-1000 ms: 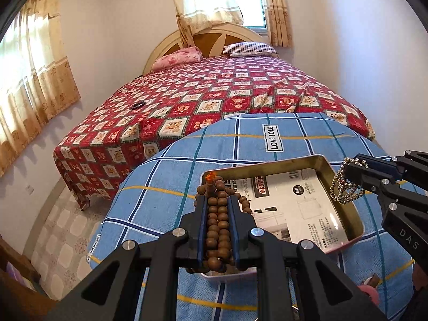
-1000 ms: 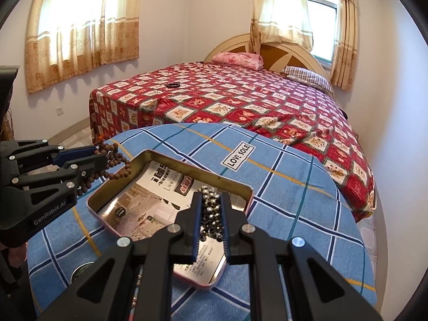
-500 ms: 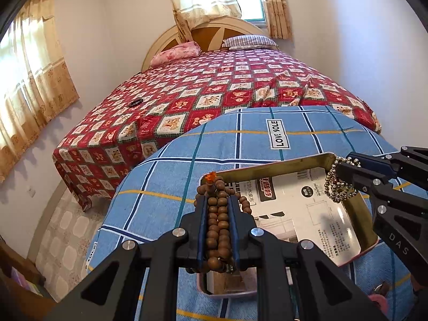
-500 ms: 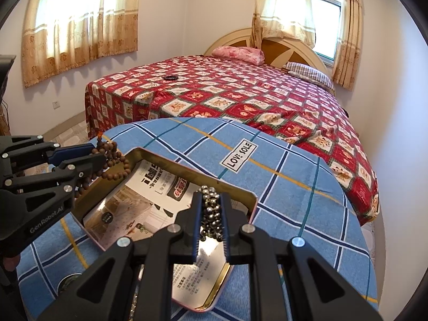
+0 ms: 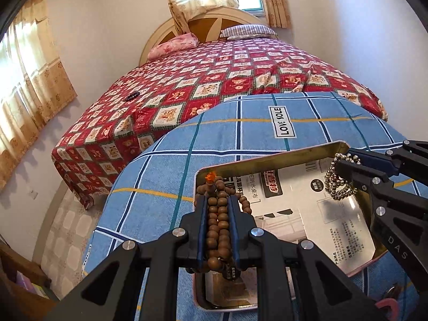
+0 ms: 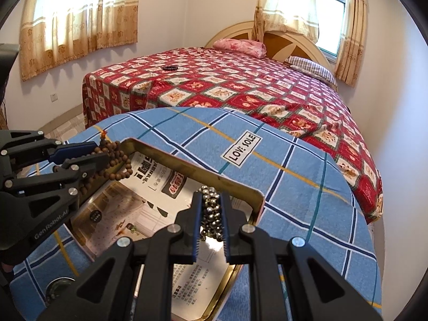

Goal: Organize jewelry
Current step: 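Carry the wooden beads and gold chain into the pink tin with both grippers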

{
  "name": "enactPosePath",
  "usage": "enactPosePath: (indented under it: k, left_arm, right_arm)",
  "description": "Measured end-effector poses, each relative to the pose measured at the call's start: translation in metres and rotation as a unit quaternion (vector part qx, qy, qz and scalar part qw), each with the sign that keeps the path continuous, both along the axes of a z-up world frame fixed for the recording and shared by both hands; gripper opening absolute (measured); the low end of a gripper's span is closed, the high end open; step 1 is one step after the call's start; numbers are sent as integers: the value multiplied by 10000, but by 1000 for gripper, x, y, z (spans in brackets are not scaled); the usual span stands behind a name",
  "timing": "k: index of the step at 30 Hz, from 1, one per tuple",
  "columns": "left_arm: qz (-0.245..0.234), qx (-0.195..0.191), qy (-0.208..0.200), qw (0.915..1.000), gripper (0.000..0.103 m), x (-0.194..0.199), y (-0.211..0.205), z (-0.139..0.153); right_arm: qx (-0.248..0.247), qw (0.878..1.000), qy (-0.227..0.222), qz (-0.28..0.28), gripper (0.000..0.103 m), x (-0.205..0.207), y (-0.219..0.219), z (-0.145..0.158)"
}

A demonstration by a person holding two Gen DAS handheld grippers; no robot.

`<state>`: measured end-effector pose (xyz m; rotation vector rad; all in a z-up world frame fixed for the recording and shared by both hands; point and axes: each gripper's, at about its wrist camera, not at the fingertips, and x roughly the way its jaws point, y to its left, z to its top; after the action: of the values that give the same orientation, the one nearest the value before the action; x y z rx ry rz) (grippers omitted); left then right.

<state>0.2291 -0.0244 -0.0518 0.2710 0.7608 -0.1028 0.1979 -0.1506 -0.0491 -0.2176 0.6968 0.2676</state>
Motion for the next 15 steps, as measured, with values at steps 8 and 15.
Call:
enactPosePath:
  k: [8,15]
  left_arm:
    - [-5,62,70,10000,16,3,-2,-7]
    - [-20,83,111,9999,16,2,-4,-11]
  right_arm:
    - [-74,9999,79,8,16,4,1,-8]
    - [-120,9998,172,-3,16,5,1,-15]
